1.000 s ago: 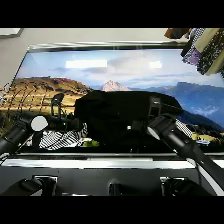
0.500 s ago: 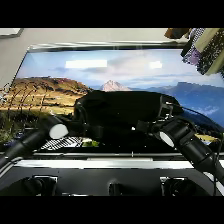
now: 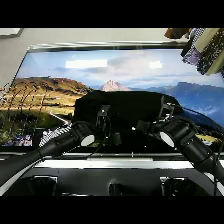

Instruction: Fold the clothes and pants, and hang the long-sleeved shirts on hangers.

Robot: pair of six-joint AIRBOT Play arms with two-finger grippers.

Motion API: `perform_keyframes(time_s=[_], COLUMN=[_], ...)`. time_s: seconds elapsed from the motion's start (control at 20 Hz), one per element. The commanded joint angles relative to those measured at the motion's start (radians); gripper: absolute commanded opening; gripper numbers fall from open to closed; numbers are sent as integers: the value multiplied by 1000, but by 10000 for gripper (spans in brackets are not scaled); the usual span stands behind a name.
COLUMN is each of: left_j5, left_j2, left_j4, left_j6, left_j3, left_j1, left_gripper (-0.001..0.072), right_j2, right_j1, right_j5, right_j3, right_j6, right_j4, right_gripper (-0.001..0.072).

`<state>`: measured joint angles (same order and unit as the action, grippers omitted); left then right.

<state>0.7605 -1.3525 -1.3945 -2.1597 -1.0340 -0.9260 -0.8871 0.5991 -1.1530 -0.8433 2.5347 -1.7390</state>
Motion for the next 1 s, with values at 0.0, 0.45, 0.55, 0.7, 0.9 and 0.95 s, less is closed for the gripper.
perform_keyframes(time_s=[0.0, 0.45, 0.55, 0.7, 0.9, 0.95], left_j5=[-17, -30, -29, -30, -14, -3], left_j2=[-26, -55, -69, -77, -51, -37], left_j4=[-92, -273, -265, -242, -84, -67], left_j6=[-33, -183, -183, -182, -140, -141], left_j3=[-6, -6, -6, -6, -6, -6], left_j1=[-10, 37, 40, 40, 39, 39], left_gripper=[512, 510, 509, 411, 476, 477], right_j2=[1, 1, 1, 1, 1, 1], right_j1=[1, 1, 1, 1, 1, 1], right_j5=[-1, 3, 3, 4, 3, 3], right_j3=[-1, -1, -1, -1, -1, -1], right_j6=[13, 29, 36, 47, 47, 47], right_j4=[4, 26, 26, 26, 26, 26], right_gripper=[31, 31, 31, 31, 31, 31])
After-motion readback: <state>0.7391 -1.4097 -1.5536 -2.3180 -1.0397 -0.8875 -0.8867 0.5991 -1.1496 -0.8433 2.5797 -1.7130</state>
